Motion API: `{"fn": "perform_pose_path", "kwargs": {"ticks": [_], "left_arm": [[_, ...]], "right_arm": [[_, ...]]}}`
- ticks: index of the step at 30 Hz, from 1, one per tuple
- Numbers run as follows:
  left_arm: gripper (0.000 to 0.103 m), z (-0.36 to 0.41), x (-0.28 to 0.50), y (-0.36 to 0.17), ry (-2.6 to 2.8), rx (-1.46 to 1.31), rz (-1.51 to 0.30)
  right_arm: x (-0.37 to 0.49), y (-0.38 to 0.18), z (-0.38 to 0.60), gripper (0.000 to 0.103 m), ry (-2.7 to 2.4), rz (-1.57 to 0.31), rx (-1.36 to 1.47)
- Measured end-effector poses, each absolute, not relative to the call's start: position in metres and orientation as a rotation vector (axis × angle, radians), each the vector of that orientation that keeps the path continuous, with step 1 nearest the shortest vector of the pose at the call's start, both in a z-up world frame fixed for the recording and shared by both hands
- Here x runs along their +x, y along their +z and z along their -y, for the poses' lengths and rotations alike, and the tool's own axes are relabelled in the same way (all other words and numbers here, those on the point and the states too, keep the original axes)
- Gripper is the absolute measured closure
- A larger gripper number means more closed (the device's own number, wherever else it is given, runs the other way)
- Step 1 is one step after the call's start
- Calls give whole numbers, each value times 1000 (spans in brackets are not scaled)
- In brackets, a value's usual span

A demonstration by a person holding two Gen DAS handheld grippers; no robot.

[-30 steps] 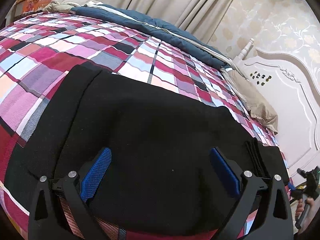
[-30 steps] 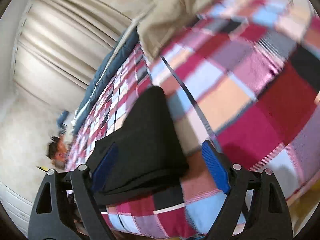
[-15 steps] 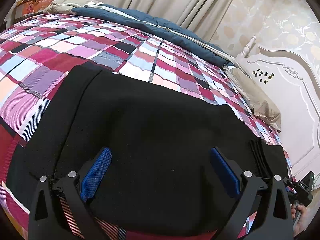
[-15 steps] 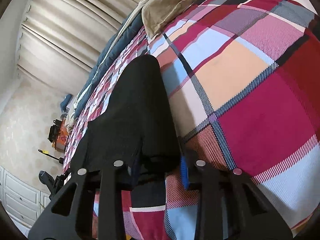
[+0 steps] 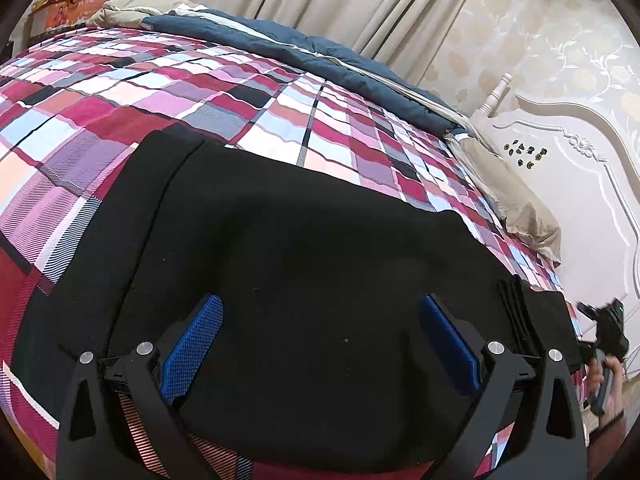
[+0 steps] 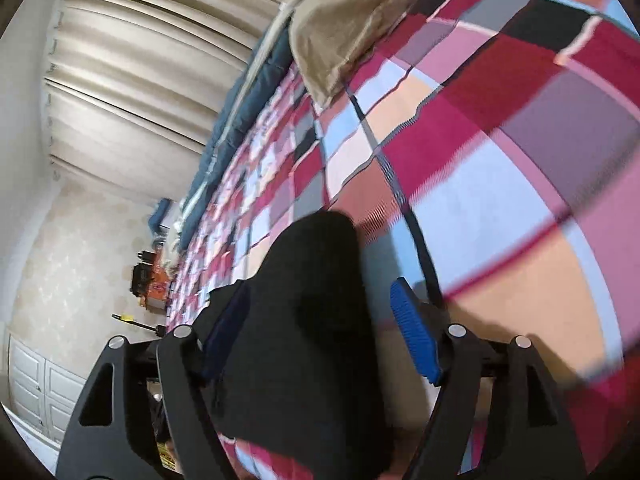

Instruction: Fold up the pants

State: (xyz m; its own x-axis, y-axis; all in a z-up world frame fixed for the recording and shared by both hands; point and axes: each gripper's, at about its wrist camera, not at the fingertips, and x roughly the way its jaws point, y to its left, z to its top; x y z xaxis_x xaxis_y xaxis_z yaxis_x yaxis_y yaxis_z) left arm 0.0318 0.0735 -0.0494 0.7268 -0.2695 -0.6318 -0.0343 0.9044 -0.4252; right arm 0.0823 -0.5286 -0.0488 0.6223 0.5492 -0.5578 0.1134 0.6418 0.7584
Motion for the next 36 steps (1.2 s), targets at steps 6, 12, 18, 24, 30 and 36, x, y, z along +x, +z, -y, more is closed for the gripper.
{"fn": "perform_pose_path", "kwargs": {"ticks": [6,12,18,24,30,36], "left_arm": [[6,-71,31,-49,-137,-424,-746],[6,-70,30,-49,-144,-418,-738],[6,-71,29,-49,-143,-417,-735],[6,-73,29,-49,-156,-410,-737],[6,-76,29,-45,-176,-416,-755],[6,-117,13,-26,-152,-553,-727]], "right_arm": [[97,-55,520,50,214,-940,756],[79,-21,516,46,156,-826,765],[61,-9,412,19,582,-830,828],[56,-59,319,18,776,-1001,788],[57,-59,300,18,722,-1026,637],[43,-59,300,17,721,-1005,644]]}}
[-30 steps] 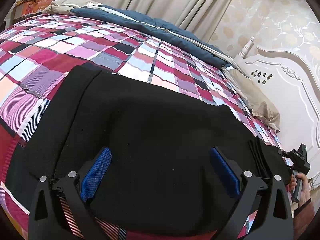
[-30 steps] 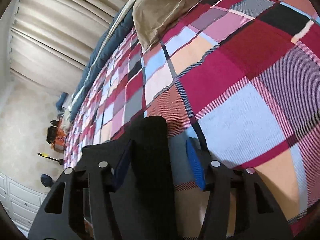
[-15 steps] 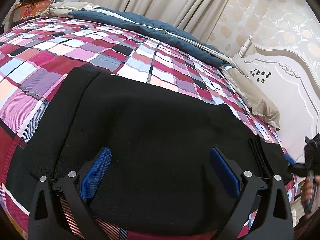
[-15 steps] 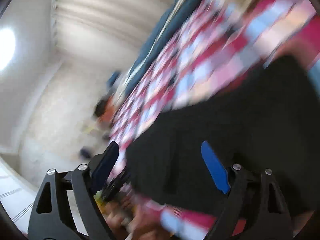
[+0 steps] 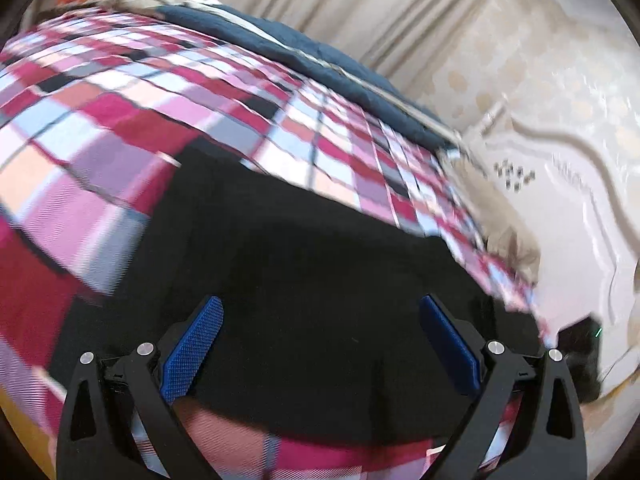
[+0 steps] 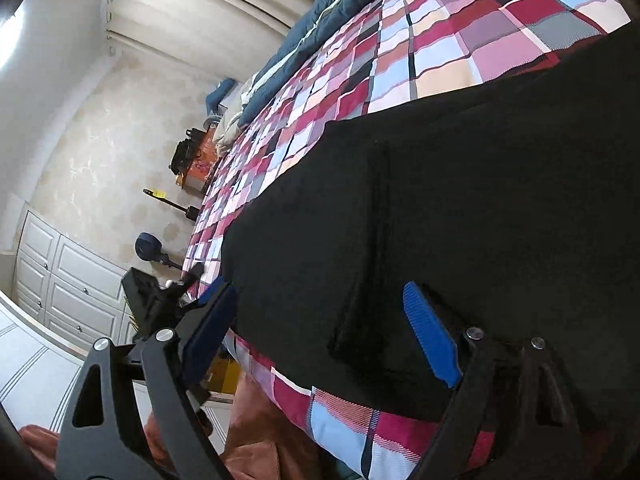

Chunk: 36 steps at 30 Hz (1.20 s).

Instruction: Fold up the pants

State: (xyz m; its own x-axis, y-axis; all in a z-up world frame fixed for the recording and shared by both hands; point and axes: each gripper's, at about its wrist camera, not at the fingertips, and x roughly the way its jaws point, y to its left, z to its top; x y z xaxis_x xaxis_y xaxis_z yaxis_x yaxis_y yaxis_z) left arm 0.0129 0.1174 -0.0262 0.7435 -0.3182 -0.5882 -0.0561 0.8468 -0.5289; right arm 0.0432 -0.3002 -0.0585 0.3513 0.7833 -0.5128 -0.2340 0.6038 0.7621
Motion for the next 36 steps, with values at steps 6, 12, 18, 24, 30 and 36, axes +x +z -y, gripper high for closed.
{"fn": "perform_pose_path", "kwargs": {"ticks": [6,12,18,24,30,36], "left_arm": [[6,-187,4,-24,-96,-674,-733],[6,-206,30,-47,-209,-721,-852],[6,-204,58,-61,-357,-793,-892],[14,-190,80,-62,-464,-859,-908],[73,-185,85,-82,-467,-902,-1012],[82,-168,81,-57,-404,-751,-993]], "right_arm": [[42,-57,295,12,715,-988,624],[39,-55,297,11,705,-986,627],[40,-54,294,10,693,-987,617],[39,-54,293,9,684,-980,611],[37,-53,293,8,679,-974,604],[35,-51,292,8,673,-956,593]]}}
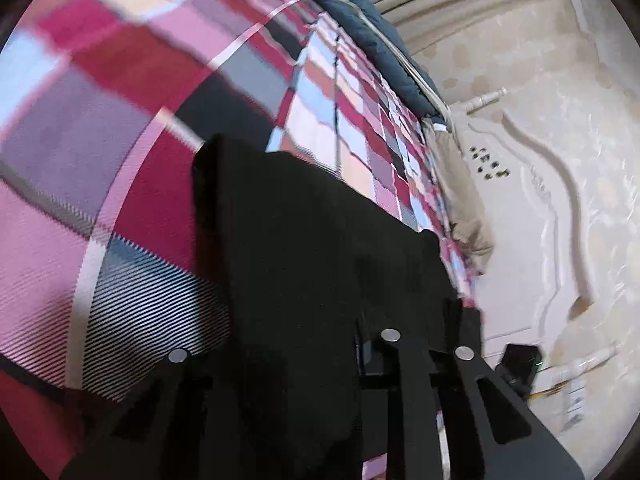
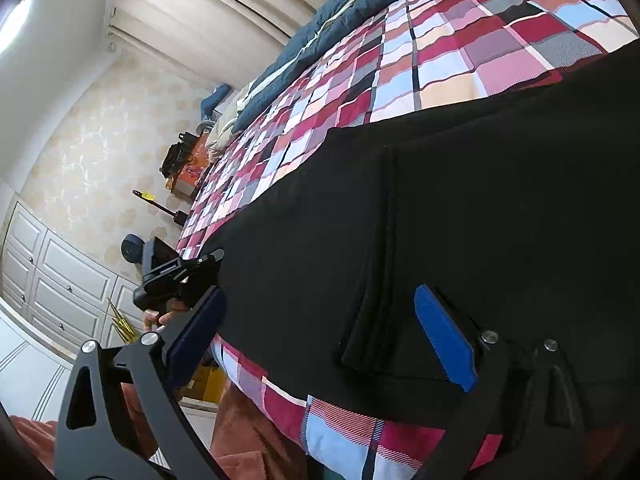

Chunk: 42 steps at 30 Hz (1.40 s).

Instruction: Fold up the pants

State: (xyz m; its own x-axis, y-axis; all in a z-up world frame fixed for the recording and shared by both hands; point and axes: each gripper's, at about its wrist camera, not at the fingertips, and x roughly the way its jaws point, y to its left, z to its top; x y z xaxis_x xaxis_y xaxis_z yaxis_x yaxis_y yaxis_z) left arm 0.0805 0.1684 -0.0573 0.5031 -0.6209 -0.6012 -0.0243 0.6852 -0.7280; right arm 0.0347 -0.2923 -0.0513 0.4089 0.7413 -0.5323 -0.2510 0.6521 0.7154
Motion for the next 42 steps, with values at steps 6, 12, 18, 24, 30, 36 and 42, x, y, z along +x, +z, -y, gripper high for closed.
{"fn": "perform_pose_path", "kwargs": {"ticks": [6,12,18,24,30,36,42], "left_arm": [[85,-151,74,-12,-404,-636,-915],[86,-122,74,34,-465,-561,-853],[87,-77,76,69,-490,-469,-829],[87,-22,78,94,-536,-341,-815],[87,42,74,102,-550,-200,-822],[87,98,71,98,-568,-109,-842],[86,153,68,80,-571,-10,-859]], "right_arm": [[34,-48,291,7,656,-959,579],[32,-45,287,3,629,-963,575],[25,-45,293,3,614,-990,620],[12,-37,295,3,572,-976,540],[-3,-32,308,3,475,-924,473],[-20,-26,334,3,373,-861,429],[-40,-14,360,3,245,-775,355]]}}
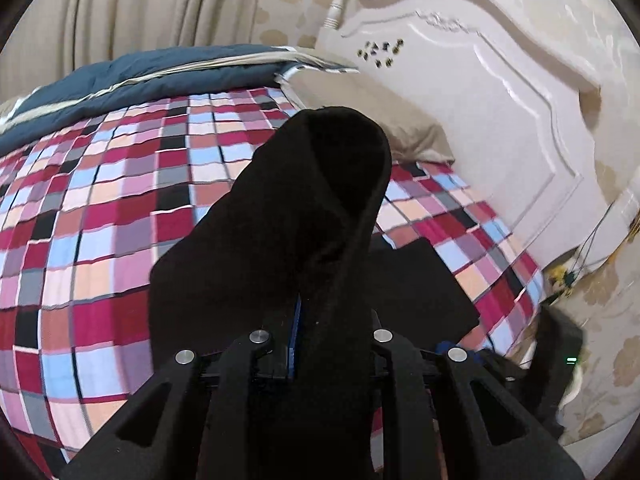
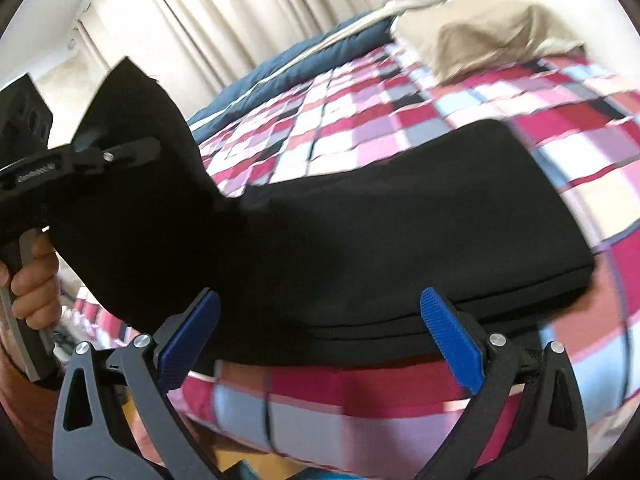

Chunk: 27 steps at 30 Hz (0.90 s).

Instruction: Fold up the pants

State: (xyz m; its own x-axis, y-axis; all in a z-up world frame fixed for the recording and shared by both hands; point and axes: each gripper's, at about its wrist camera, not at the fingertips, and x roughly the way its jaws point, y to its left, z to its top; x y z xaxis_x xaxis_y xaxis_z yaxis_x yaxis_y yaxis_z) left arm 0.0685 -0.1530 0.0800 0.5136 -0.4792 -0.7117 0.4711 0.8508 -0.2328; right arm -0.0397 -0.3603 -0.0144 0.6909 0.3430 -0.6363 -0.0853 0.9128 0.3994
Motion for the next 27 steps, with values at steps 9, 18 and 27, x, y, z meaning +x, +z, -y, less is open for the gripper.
{"fn": "perform_pose_path", "kwargs": {"ticks": [9,18,27], "left_arm": [[86,216,74,48,-582,13,-935],[86,262,79,10,-478,95,-984],[86,279,75,-10,-396,147,-956]], "right_arm": [[-58,-21,404,3,174,-757,432],[-76,-16,432,3,133,-717,491],[-82,-29,453,3,110,-738,591]]}}
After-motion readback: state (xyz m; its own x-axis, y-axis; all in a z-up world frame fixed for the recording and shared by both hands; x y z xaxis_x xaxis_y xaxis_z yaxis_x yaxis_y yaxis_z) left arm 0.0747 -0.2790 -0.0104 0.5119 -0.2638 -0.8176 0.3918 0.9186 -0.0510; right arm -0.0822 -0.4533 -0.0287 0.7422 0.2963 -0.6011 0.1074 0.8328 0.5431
